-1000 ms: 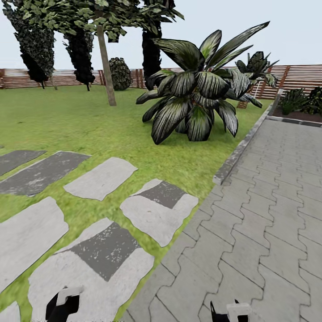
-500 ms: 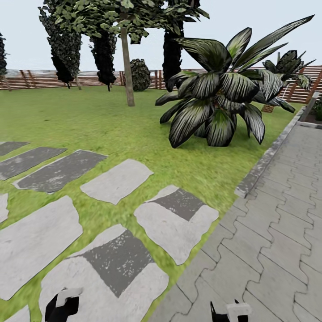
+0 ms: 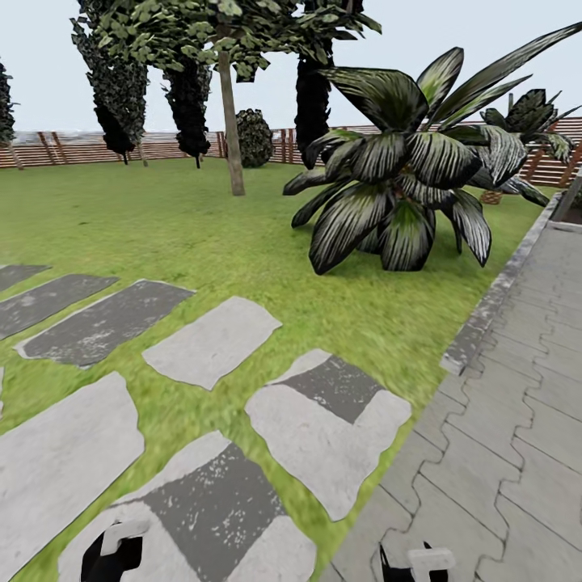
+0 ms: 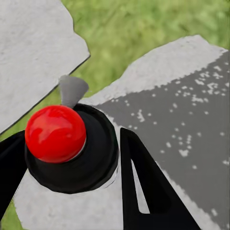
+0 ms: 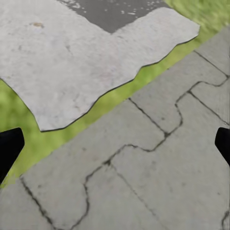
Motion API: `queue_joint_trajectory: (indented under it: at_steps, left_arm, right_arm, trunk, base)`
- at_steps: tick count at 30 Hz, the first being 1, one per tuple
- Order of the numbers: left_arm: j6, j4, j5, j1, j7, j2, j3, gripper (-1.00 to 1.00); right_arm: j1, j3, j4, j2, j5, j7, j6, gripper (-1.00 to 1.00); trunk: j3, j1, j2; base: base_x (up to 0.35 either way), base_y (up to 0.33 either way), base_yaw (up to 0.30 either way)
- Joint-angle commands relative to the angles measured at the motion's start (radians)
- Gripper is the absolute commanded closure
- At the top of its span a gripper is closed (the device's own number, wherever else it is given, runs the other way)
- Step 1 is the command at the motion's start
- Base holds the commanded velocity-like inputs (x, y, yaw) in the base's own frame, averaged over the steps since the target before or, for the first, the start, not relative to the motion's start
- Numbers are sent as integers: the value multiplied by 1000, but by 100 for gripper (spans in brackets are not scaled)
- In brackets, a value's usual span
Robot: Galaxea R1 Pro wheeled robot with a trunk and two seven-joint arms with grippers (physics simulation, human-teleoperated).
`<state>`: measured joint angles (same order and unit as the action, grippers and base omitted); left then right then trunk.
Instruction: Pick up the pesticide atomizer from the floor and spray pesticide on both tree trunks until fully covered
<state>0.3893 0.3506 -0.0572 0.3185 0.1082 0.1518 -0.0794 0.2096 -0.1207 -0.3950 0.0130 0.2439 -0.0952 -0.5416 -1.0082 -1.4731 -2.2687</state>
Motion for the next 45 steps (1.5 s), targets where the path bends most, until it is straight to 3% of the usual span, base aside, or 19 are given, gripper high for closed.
queue_joint_trajectory:
  at_steps: [1,22,34,45]
  left_arm:
    - [4,-1,-6,1,1,0,1,100]
    - [0,-1,-6,0,0,0,1,100]
    - [0,-1,-6,0,0,0,1,100]
    - [0,-1,-6,0,-1,0,1,100]
  right_arm:
    - [1,-5,1,1,11,-5,-3,-100]
    - [1,-5,1,1,9,-9,-3,-100]
    - [1,-5,1,1,9,-9,-3,-100]
    - [1,-5,1,1,9,-9,-3,-100]
  trunk:
    - [-1,0,0]
    - [-1,0,0]
    - [-1,0,0]
    - [-1,0,0]
  base:
    - [335,96,0]
    - [335,96,0]
    - [335,12,183]
    - [335,10,21]
